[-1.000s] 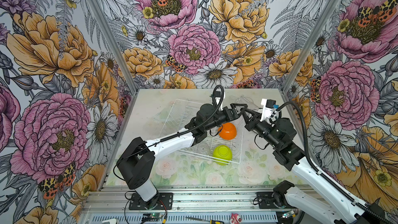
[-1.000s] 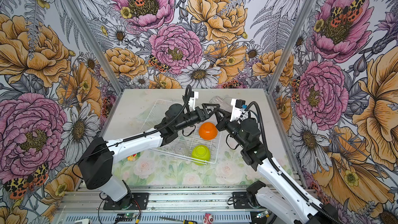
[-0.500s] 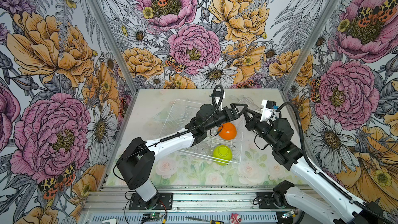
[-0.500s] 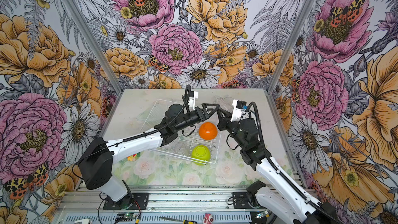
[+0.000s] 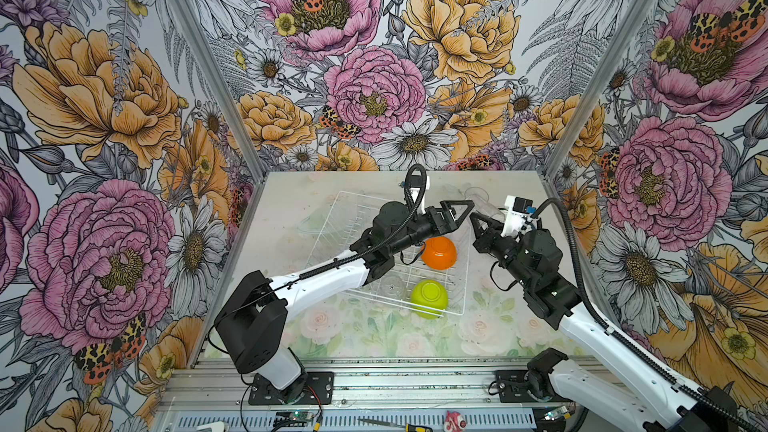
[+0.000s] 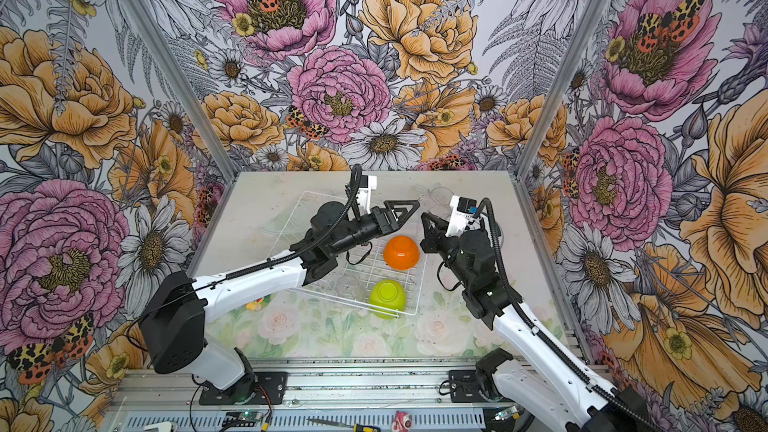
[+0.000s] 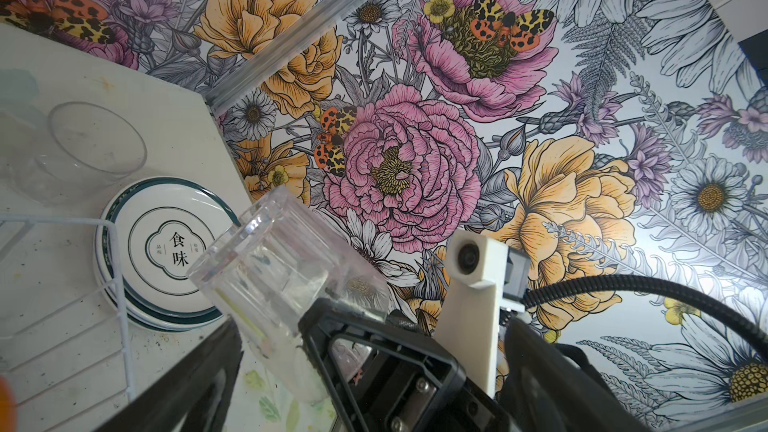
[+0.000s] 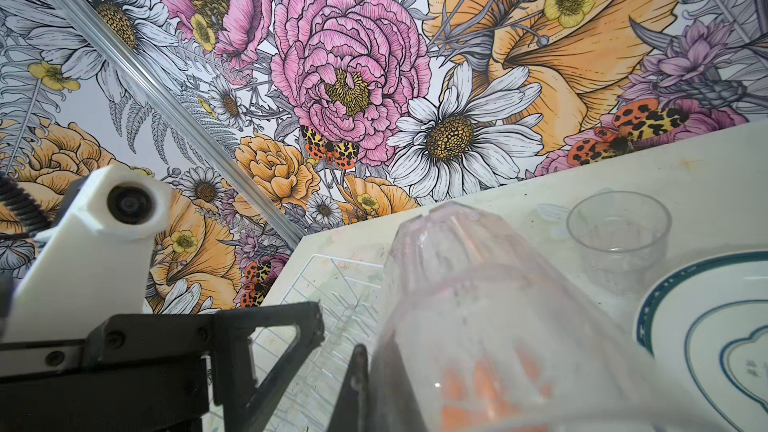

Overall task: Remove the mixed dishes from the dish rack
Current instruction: 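Open the left gripper and draw back while the right gripper carries the glass away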

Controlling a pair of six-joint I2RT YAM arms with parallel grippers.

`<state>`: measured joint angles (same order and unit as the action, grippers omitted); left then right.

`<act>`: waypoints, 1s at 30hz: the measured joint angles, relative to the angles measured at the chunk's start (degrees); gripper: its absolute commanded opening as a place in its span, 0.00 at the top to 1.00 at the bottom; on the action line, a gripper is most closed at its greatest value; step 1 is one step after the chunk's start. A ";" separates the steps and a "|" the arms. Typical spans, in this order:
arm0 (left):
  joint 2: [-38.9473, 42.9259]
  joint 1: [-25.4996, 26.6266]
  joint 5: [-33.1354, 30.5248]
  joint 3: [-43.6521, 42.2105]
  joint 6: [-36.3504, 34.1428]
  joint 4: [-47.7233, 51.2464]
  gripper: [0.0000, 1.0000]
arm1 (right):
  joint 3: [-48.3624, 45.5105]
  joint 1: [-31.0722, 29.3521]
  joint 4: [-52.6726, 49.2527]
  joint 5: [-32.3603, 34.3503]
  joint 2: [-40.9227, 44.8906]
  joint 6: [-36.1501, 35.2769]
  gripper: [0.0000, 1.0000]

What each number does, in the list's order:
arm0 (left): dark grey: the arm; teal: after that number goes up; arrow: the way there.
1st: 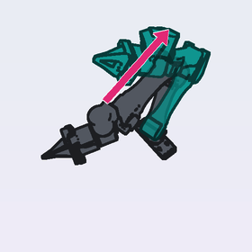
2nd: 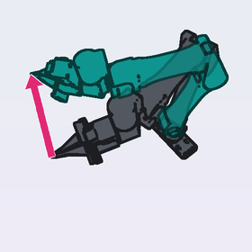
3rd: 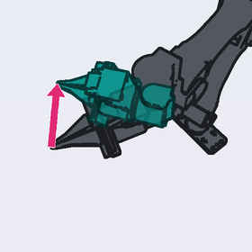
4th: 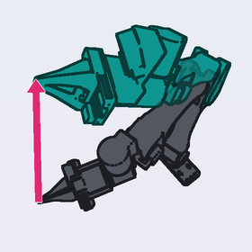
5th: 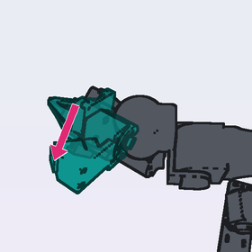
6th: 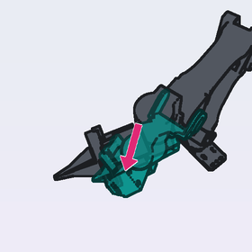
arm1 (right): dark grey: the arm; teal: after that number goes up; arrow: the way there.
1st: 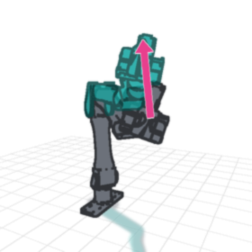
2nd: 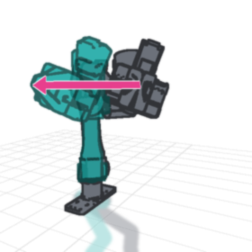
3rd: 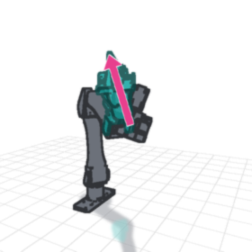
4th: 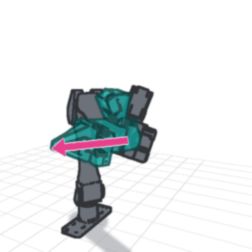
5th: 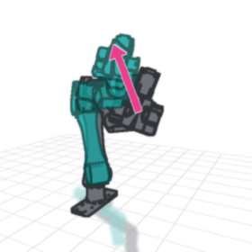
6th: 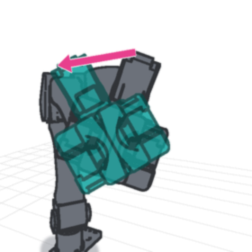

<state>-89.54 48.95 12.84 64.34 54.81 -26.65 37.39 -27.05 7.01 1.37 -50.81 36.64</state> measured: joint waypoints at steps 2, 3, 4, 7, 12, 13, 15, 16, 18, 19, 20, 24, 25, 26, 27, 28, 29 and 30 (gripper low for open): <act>0.70 0.00 -0.72 -0.09 -0.85 0.83 0.01 | 0.00 0.31 -0.70 0.66 0.00 -0.02 1.00; 1.11 0.00 -1.14 -0.26 -1.25 1.25 0.01 | 0.00 0.52 -1.11 1.03 -0.02 -0.04 1.00; 1.62 0.02 -1.66 -0.33 -1.60 1.88 0.01 | 0.02 0.85 -1.70 1.44 -0.17 -0.02 1.00; 3.04 0.09 -3.34 -0.39 -3.21 3.74 0.01 | 1.01 2.73 -5.11 2.05 -1.86 0.20 1.00; 6.54 0.79 -7.13 -0.72 -6.62 7.30 0.01 | 4.76 9.73 -11.72 0.39 -6.64 1.88 1.00; 7.19 1.01 -7.87 -0.79 -7.28 7.91 0.01 | 5.77 11.23 -12.98 -0.13 -7.78 1.92 1.00; 8.66 1.49 -9.49 -1.05 -8.66 9.16 0.01 | 8.15 13.99 -15.47 -1.36 -10.49 1.90 1.00; 9.18 1.60 -10.08 -1.09 -9.14 9.68 0.01 | 9.27 14.84 -16.52 -1.90 -11.76 1.86 1.00; 10.25 1.90 -11.32 -1.33 -10.25 10.67 0.01 | 11.78 15.96 -18.78 -3.45 -14.86 1.31 1.00; 10.64 1.90 -11.78 -1.44 -10.56 10.95 0.01 | 12.68 16.22 -19.54 -3.96 -16.00 1.01 1.00; 11.10 1.95 -12.22 -1.68 -10.97 11.13 0.01 | 13.77 16.39 -20.46 -4.63 -17.64 0.57 1.00; 12.50 1.95 -13.77 -2.69 -12.04 12.28 0.01 | 16.81 16.68 -23.19 -7.06 -23.26 -1.11 1.00; 12.76 1.95 -14.16 -2.95 -12.28 12.41 0.01 | 17.57 16.85 -23.89 -7.52 -24.72 -1.57 1.00; 12.98 1.95 -14.40 -3.08 -12.41 12.74 0.01 | 18.12 16.90 -24.44 -7.74 -25.81 -1.88 1.00; 13.20 1.95 -14.84 -3.19 -12.74 12.87 0.01 | 18.84 16.90 -25.05 -8.07 -27.28 -2.34 1.00; 13.38 1.95 -15.06 -3.21 -12.90 13.14 0.01 | 19.41 16.92 -25.53 -8.37 -28.46 -2.75 1.00; 13.53 1.95 -15.19 -3.23 -13.05 13.20 0.01 | 19.87 16.92 -26.03 -8.68 -29.33 -2.97 1.00; 13.73 1.95 -15.41 -3.28 -13.14 13.27 0.01 | 20.48 16.92 -26.56 -8.96 -30.47 -3.32 1.00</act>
<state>-75.81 50.89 -2.57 61.06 41.67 -13.39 57.87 -10.13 -19.55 -7.60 -81.28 33.32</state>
